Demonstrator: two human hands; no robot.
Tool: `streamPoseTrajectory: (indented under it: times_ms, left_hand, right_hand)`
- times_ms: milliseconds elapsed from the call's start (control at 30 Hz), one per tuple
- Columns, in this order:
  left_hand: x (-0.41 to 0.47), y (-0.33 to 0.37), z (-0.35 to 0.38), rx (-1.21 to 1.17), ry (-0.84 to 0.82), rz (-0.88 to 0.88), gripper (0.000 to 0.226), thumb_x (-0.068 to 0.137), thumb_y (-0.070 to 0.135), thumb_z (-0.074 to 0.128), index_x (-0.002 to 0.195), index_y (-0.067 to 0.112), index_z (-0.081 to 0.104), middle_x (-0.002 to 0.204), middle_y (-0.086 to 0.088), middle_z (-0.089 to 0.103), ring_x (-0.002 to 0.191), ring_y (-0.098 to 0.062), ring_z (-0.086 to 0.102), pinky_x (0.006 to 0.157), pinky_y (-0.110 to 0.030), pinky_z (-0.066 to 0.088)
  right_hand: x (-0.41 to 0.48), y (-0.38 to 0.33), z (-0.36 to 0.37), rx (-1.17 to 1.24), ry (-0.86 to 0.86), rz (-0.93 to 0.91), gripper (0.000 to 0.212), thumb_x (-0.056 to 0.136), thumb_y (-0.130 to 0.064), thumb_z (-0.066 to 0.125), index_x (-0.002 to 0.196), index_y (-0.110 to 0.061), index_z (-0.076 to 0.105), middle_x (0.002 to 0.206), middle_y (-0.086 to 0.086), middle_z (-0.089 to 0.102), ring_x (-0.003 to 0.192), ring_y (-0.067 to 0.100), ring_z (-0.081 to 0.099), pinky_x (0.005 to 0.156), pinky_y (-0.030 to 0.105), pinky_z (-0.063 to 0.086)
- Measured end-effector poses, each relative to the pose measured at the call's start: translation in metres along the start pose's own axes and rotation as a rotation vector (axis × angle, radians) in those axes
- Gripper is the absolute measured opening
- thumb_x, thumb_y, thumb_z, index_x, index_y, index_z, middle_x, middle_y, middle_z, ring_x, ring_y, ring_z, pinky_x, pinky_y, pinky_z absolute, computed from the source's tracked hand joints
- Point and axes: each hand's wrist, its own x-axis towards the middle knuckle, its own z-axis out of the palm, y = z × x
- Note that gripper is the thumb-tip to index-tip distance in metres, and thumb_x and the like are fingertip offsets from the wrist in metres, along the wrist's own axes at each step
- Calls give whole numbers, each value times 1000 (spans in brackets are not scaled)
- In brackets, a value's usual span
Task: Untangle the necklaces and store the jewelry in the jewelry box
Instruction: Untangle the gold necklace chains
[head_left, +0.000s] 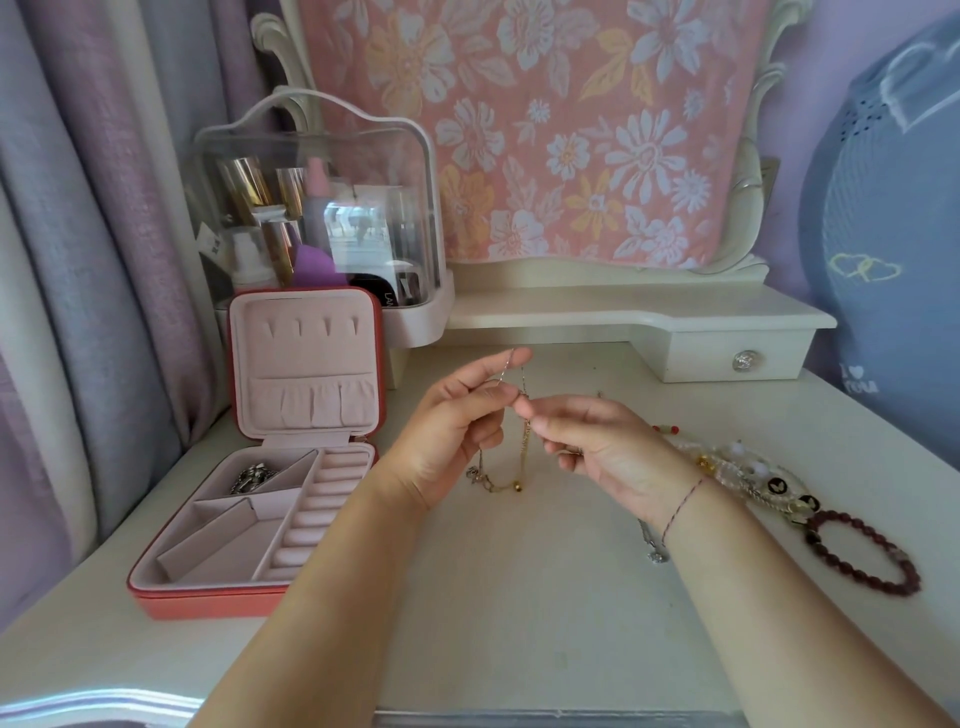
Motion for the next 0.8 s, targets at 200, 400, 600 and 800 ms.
streamPoseTrajectory:
  times_ms: [200, 400, 600, 800]
  left_hand:
    - [-1, 1, 0, 23, 1, -2, 36, 94, 1, 48, 124, 16, 61, 75, -1, 66, 57, -18, 18, 51, -20, 26]
    - [1, 2, -3, 25, 82, 34, 37, 93, 3, 50, 125, 17, 61, 76, 1, 67, 53, -12, 24, 54, -25, 21]
    - [2, 3, -4, 2, 167, 52, 36, 94, 3, 50, 125, 19, 61, 76, 1, 67, 52, -11, 29, 50, -18, 28]
    - [2, 3, -4, 5, 179, 56, 36, 95, 4, 50, 125, 20, 60, 81, 1, 70, 62, -10, 47, 63, -21, 41]
  right_hand:
    - [-1, 1, 3, -102, -9, 21, 8, 84, -12, 69, 83, -20, 73, 87, -12, 72, 75, 2, 56, 74, 25, 39]
    - [0, -5, 2, 163, -38, 39, 13, 91, -10, 55, 80, -11, 60, 79, 6, 66, 73, 18, 63, 75, 31, 52]
    - [-2, -11, -3, 310, 25, 93, 12, 72, -24, 63, 74, -15, 56, 67, 1, 54, 51, 9, 48, 47, 20, 41]
    - [0, -10, -5, 363, 30, 71, 13, 75, -23, 62, 80, -11, 63, 64, -2, 52, 50, 8, 44, 47, 17, 38]
